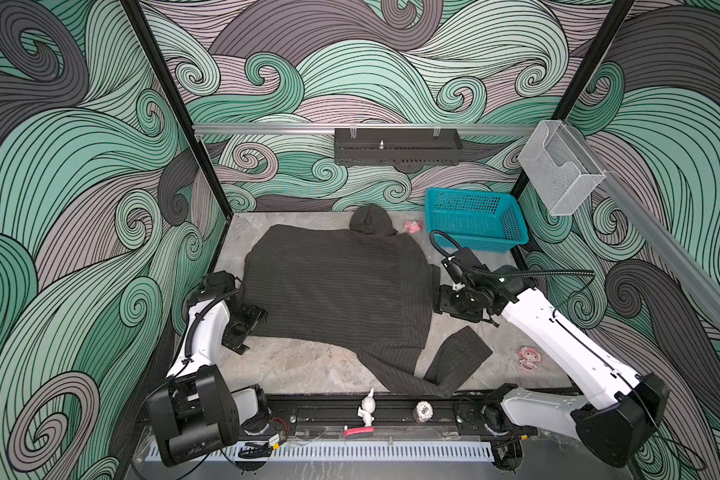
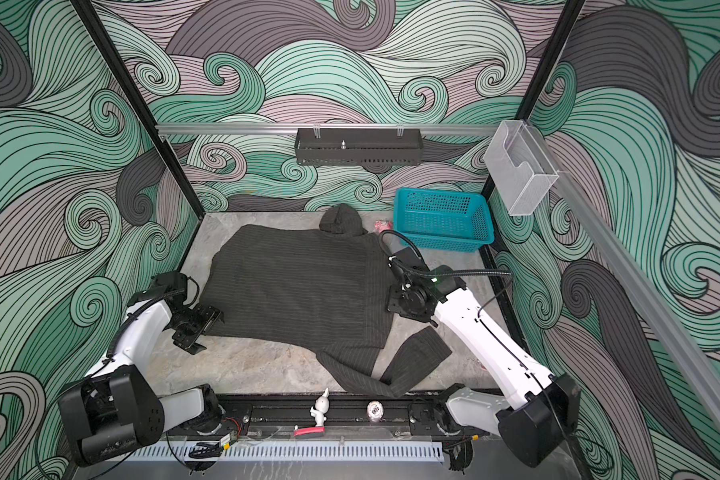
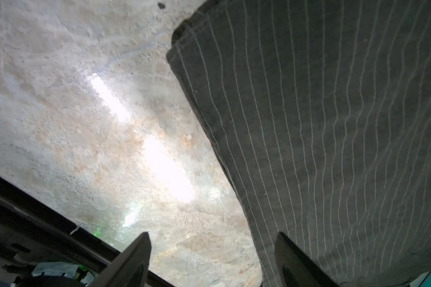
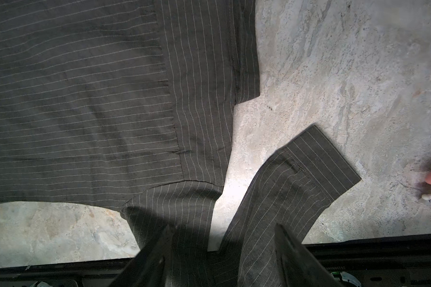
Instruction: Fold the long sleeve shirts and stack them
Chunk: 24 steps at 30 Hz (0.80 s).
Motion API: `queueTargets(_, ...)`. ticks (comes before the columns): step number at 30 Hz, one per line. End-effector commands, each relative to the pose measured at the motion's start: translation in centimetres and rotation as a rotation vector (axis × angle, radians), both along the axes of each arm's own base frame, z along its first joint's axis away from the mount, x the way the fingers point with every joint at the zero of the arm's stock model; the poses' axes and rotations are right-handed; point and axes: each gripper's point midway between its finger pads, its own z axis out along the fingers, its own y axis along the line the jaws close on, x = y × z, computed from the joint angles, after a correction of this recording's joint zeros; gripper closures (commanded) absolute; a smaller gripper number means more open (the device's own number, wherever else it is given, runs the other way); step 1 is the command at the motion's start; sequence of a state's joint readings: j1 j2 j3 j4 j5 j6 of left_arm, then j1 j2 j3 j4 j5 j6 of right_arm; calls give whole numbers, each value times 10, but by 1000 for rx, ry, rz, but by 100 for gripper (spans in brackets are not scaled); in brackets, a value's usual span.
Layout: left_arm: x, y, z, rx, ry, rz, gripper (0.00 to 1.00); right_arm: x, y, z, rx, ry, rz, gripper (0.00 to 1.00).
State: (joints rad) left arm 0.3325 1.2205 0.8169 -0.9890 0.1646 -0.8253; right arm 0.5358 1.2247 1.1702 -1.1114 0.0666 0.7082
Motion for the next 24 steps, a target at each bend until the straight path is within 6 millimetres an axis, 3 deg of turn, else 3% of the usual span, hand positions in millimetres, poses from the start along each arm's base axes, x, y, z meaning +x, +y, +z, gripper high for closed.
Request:
queueTargets(1,8,7,-7,-39,-12,110,20,-8,0,-5,9,22,4,33)
queueTargets(10,9,18,-41,-114,-22,288,26,-6,11,-23,27,54,51,33)
queueTargets(15,19,23,-50,-126,-33,310,36,-4,13,-29,18,69,71,33)
queueTargets(20,22,29,-58,-112,-19,315,54,-5,15,-27,28,69,83,33)
queueTargets(24,26,35,-56,-100,-37,316,53,-7,13,-19,32,57,78,33)
